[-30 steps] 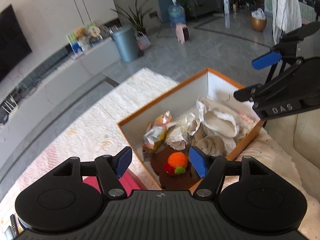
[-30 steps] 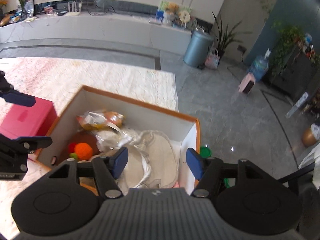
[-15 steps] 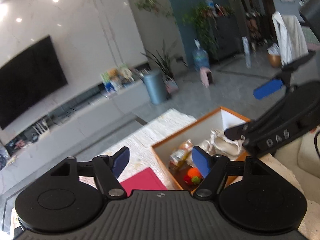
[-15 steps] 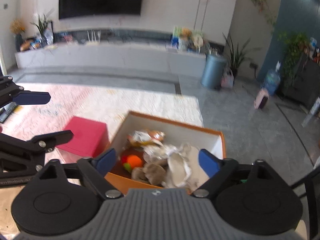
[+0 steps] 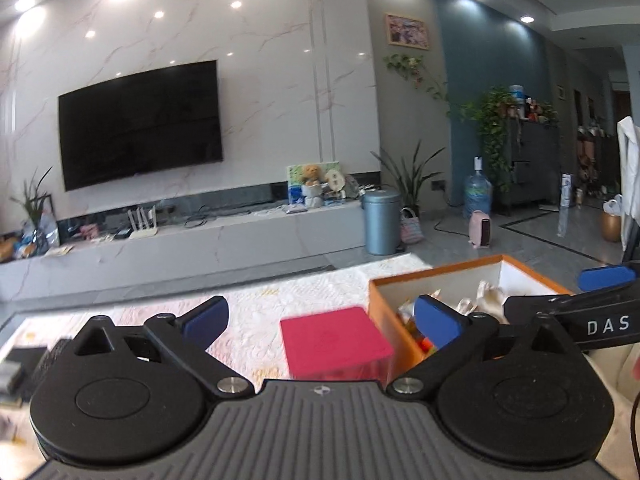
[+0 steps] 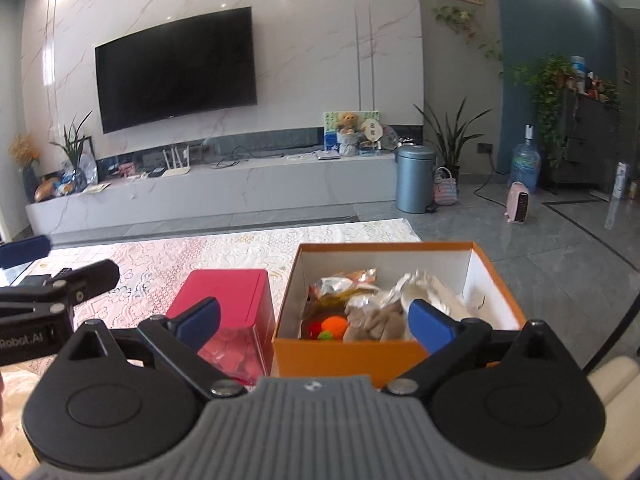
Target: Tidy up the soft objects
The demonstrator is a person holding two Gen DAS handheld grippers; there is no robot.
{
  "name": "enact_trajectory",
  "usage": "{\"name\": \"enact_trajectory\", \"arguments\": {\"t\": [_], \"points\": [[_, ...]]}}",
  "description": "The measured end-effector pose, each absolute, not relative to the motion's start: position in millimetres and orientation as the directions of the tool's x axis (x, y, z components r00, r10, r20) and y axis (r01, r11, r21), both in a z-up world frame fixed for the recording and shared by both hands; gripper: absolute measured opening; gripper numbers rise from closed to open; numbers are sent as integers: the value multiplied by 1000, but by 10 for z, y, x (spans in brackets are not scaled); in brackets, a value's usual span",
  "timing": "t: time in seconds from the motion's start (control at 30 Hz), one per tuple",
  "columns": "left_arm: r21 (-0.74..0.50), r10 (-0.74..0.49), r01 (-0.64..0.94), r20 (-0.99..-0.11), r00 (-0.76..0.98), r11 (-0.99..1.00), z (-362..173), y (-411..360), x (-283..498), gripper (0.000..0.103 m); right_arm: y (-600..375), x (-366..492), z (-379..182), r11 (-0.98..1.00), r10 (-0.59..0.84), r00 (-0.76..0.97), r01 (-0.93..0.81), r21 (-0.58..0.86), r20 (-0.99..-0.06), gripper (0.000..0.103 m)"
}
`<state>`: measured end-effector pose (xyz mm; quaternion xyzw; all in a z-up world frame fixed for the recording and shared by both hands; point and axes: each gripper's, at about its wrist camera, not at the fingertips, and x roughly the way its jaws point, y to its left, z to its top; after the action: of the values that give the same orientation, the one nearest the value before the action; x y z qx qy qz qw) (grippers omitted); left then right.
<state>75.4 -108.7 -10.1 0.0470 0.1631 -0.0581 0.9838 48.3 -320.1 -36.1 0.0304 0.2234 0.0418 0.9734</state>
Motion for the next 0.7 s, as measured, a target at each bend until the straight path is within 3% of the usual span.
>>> {"name": "enact_trajectory", "arguments": {"t": [0.13, 0.37, 0.7], "points": [[10, -106, 117, -342, 934, 993, -247, -980, 762, 103, -3106, 406, -575, 998, 46, 910, -21, 65, -412, 100], [40, -44, 60, -321, 946, 997, -398, -937, 705, 103, -3119, 360, -852, 997, 14, 927, 16, 76, -374, 100], [53, -10, 32, -377, 926, 998, -608, -938, 757, 103, -3226, 477, -1139, 980, -50, 898, 128, 150, -437, 100]]}}
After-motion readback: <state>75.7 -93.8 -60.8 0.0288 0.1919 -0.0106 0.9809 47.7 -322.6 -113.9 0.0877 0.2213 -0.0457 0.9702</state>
